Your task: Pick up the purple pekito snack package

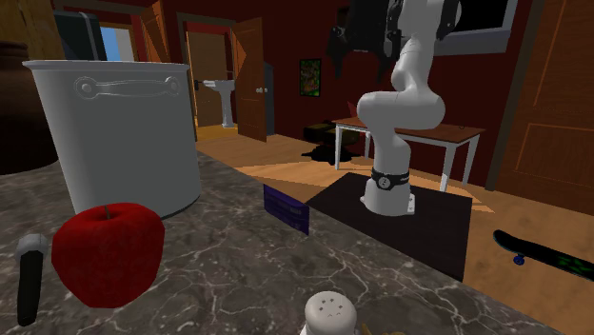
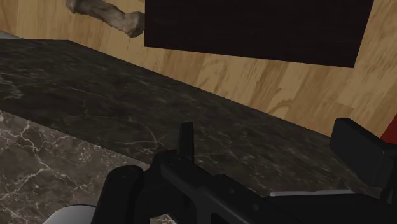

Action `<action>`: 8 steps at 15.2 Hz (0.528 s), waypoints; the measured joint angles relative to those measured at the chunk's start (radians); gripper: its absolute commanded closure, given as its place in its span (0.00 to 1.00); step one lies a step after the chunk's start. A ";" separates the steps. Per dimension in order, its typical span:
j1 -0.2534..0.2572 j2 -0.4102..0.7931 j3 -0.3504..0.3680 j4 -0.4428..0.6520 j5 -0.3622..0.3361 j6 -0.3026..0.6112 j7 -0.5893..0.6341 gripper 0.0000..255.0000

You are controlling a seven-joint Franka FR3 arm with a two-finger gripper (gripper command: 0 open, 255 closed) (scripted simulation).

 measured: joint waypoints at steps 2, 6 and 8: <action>0.005 0.008 -0.010 -0.006 -0.005 0.018 -0.020 0.00; 0.042 0.088 -0.099 -0.012 -0.043 0.140 -0.196 0.00; 0.065 0.141 -0.145 -0.015 -0.055 0.214 -0.294 0.00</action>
